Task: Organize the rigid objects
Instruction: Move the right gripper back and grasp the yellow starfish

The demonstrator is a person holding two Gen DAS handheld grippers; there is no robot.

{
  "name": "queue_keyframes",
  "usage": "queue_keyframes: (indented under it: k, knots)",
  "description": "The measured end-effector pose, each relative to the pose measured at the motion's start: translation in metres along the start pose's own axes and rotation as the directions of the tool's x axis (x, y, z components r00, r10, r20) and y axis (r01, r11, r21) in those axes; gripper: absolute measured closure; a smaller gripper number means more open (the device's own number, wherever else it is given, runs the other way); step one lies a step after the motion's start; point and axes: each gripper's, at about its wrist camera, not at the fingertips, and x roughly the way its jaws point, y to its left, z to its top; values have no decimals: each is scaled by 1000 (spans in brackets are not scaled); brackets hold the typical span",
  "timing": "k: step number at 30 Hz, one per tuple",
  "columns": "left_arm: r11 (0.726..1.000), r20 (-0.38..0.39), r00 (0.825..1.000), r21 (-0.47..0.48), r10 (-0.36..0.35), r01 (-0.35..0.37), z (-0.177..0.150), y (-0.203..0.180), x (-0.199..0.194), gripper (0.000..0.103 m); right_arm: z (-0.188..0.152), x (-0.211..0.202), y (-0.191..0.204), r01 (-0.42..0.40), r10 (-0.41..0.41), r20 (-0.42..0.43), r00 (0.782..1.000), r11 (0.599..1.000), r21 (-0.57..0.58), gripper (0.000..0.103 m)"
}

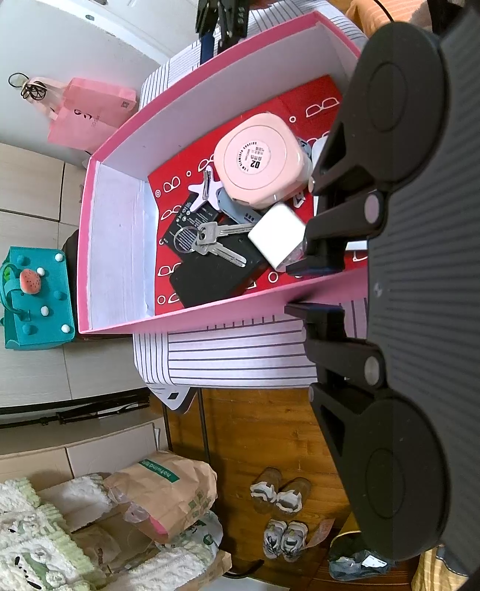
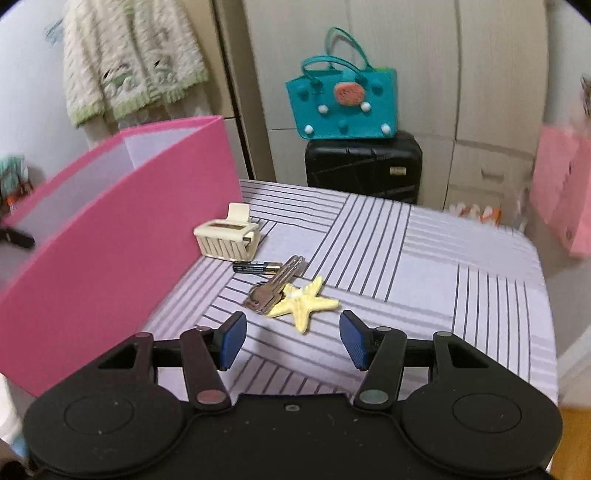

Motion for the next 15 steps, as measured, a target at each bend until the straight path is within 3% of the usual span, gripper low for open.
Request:
queue_keyframes:
  k: [3,9,15]
  knots:
    - [1000,-3,1000,-6,0,0,1,0,0,89,1,7,1,10,-10,11,1000,999,-53,42]
    - [1000,-11,1000,-18,-6,6,2,2,0,89,4,27,-3,7,-8,-19,1000,999,-44,42]
    - [1000,-18,1000,-28,-2,1,3,1,0,89,4,35,0,12,-10,26,1000,998,-69,36]
